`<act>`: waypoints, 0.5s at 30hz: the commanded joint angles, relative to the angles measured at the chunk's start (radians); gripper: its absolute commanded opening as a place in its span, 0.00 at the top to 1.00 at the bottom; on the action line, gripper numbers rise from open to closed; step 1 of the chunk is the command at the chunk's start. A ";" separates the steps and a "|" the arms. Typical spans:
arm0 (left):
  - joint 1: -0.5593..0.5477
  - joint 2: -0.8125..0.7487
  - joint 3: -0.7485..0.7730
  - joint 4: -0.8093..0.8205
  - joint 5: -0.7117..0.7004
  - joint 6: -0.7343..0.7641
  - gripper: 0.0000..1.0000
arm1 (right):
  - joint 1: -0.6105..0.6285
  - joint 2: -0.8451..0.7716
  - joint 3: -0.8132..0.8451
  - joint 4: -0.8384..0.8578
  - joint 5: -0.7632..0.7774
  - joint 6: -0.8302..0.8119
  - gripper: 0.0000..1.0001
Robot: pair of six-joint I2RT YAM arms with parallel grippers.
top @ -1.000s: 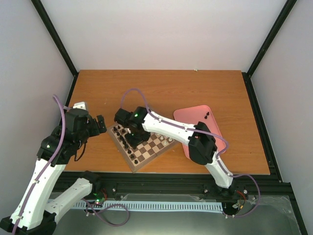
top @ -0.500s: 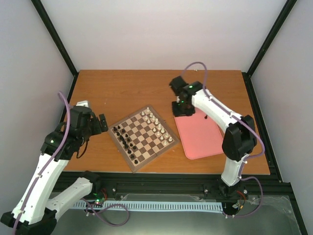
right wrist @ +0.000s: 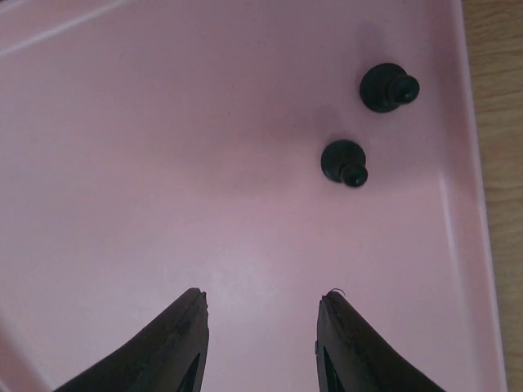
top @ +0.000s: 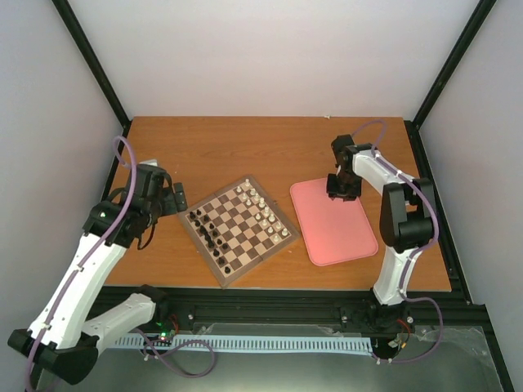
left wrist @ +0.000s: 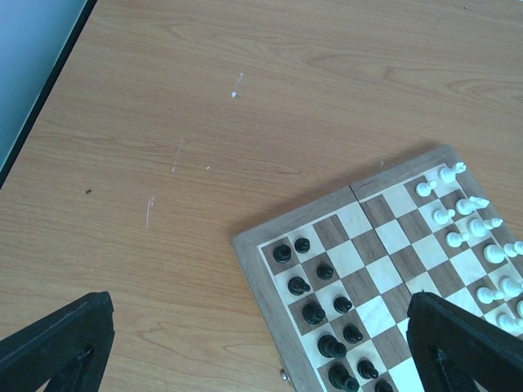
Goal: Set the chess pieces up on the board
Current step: Pick up the chess piece from the storage box.
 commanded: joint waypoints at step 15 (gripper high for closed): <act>-0.006 0.105 0.080 0.069 -0.015 -0.023 0.00 | -0.100 0.142 0.022 0.109 0.004 -0.062 0.66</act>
